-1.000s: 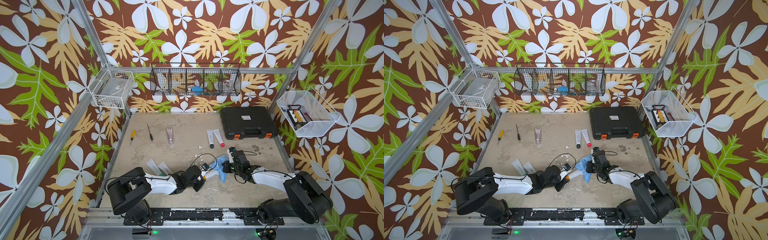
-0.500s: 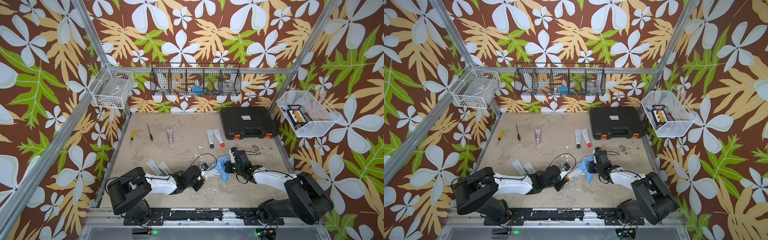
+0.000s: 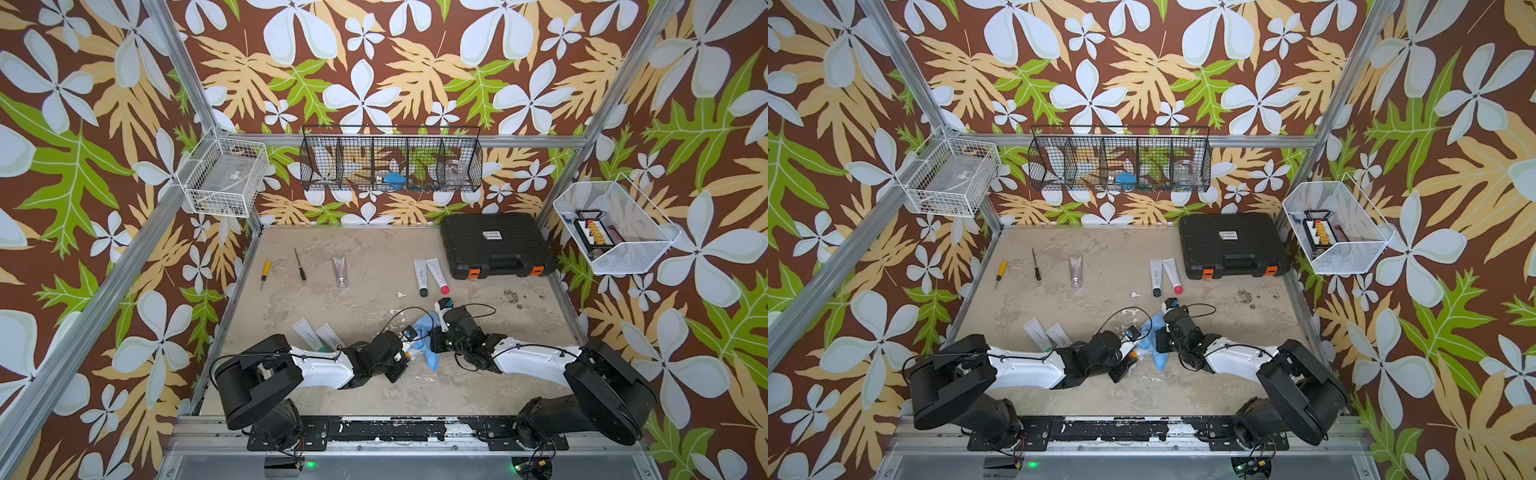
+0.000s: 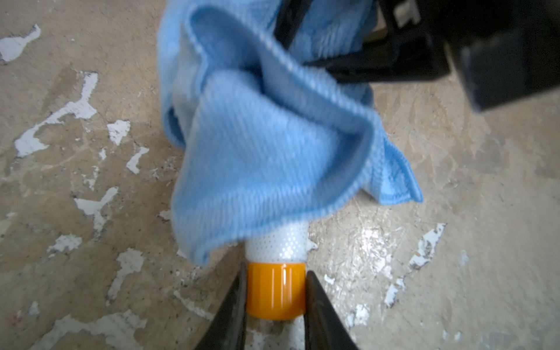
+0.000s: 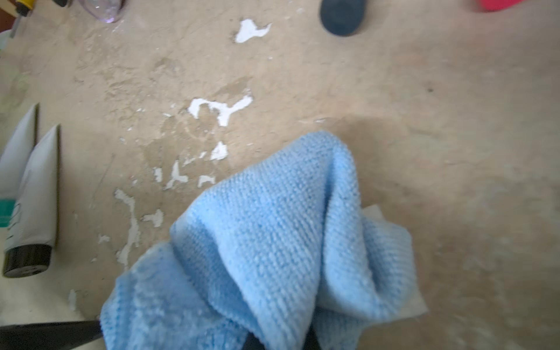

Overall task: Wipe the surface of the toothpaste tube
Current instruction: Wipe the dirt from the toothpaste tube.

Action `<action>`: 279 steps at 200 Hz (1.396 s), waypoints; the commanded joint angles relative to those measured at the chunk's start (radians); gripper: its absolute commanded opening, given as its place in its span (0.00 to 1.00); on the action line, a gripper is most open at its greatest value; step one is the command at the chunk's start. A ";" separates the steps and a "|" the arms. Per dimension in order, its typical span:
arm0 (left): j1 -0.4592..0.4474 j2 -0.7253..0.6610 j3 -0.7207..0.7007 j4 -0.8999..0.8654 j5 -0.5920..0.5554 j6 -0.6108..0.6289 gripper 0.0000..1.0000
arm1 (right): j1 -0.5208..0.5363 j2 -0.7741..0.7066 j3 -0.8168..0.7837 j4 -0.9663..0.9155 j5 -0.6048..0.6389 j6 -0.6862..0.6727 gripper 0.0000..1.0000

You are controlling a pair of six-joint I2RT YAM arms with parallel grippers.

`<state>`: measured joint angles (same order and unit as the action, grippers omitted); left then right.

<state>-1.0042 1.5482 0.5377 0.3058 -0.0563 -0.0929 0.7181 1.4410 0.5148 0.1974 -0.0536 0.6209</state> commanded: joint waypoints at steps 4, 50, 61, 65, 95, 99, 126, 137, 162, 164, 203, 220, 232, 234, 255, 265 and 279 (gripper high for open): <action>0.003 -0.003 0.005 0.004 -0.022 0.001 0.21 | 0.066 0.022 0.002 -0.105 -0.115 0.076 0.00; 0.003 -0.011 -0.002 0.006 -0.022 0.001 0.21 | 0.112 0.041 0.006 -0.054 -0.136 0.138 0.00; 0.003 -0.012 -0.002 0.007 -0.022 0.001 0.21 | 0.111 0.040 0.009 -0.060 -0.128 0.136 0.00; 0.004 -0.013 -0.002 0.007 -0.022 0.001 0.21 | 0.112 0.040 0.009 -0.062 -0.125 0.135 0.00; 0.004 -0.013 -0.001 0.007 -0.020 0.002 0.21 | 0.111 0.033 0.021 -0.089 -0.101 0.113 0.00; 0.004 -0.013 -0.001 0.006 -0.020 0.002 0.21 | 0.110 0.033 0.023 -0.094 -0.095 0.110 0.00; 0.003 -0.014 -0.002 0.006 -0.020 0.003 0.21 | 0.110 0.037 0.035 -0.118 -0.064 0.089 0.00; 0.003 -0.015 -0.002 0.006 -0.022 0.003 0.21 | 0.108 0.041 0.040 -0.125 -0.048 0.080 0.00; 0.003 -0.016 -0.001 0.006 -0.020 0.004 0.21 | 0.085 0.060 0.045 -0.140 -0.028 0.054 0.00; 0.004 -0.016 -0.002 0.006 -0.020 0.004 0.21 | 0.082 0.061 0.045 -0.139 -0.028 0.051 0.00; 0.002 -0.014 -0.002 0.007 -0.020 0.004 0.21 | -0.013 0.062 0.027 -0.156 -0.026 0.002 0.00; 0.003 -0.014 -0.002 0.006 -0.020 0.004 0.21 | -0.056 0.044 0.021 -0.171 -0.014 -0.021 0.00; 0.003 -0.014 -0.002 0.006 -0.020 0.004 0.21 | -0.087 0.029 0.015 -0.183 -0.005 -0.040 0.00; 0.003 -0.014 -0.002 0.007 -0.020 0.004 0.21 | -0.091 0.026 0.015 -0.185 -0.004 -0.042 0.00; 0.002 -0.014 -0.002 0.007 -0.022 0.004 0.21 | -0.149 0.003 0.005 -0.203 0.003 -0.067 0.00; 0.003 -0.014 -0.002 0.007 -0.022 0.004 0.21 | -0.178 -0.007 0.000 -0.208 0.001 -0.078 0.00; 0.003 -0.014 -0.002 0.006 -0.022 0.004 0.21 | -0.214 -0.020 -0.007 -0.211 -0.006 -0.090 0.00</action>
<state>-1.0042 1.5379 0.5358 0.3035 -0.0551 -0.0959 0.5472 1.4322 0.5236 0.1276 -0.1001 0.5758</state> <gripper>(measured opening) 0.300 0.072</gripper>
